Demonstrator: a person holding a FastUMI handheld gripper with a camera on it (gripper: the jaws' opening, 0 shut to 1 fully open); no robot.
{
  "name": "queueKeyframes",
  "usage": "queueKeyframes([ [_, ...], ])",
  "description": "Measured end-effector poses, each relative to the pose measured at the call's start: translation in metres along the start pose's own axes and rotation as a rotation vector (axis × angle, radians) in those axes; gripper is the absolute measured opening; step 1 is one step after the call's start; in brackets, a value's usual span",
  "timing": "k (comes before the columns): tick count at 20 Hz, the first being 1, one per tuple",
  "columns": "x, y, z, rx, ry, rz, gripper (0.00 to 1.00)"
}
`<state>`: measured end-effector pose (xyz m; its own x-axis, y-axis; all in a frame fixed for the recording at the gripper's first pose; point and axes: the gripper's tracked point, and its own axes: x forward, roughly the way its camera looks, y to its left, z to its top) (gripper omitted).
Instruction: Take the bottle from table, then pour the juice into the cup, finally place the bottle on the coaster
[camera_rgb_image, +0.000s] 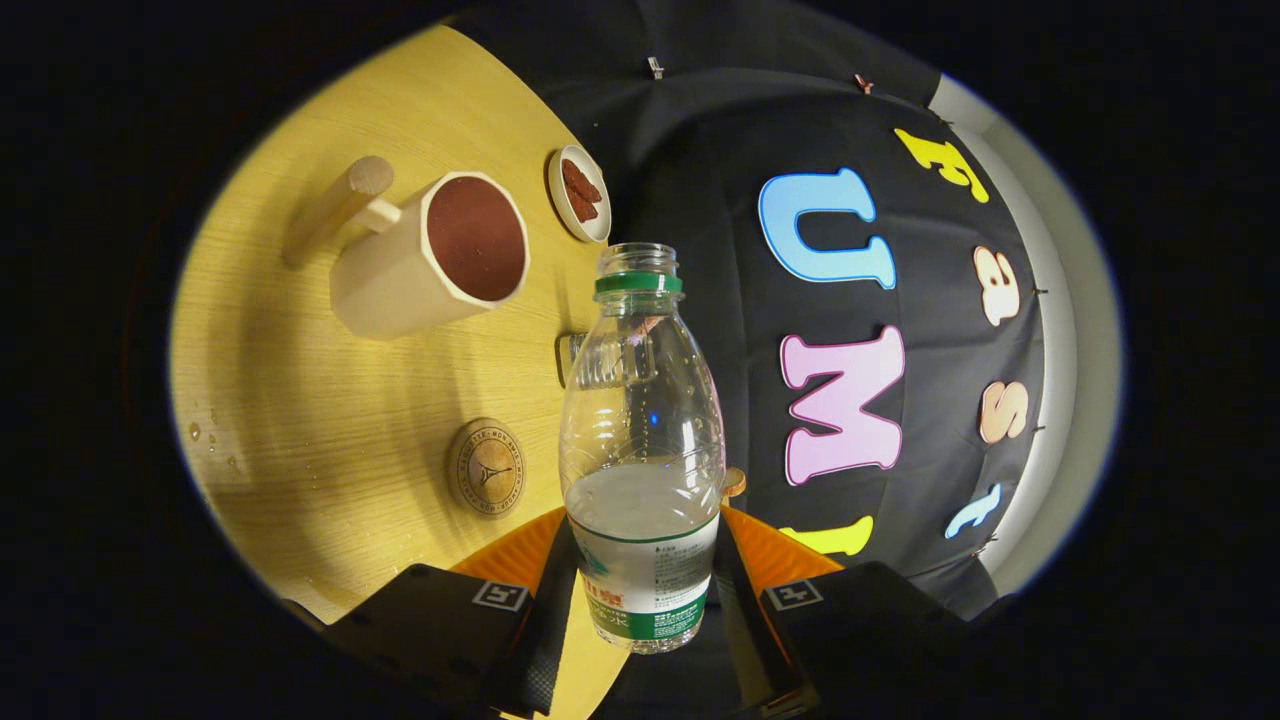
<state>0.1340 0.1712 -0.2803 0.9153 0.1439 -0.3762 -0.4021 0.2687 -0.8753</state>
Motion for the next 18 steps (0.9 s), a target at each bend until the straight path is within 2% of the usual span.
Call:
queueKeyframes([
  [18,0.011,-0.008,0.008,-0.244,-0.017,-0.032,0.7],
])
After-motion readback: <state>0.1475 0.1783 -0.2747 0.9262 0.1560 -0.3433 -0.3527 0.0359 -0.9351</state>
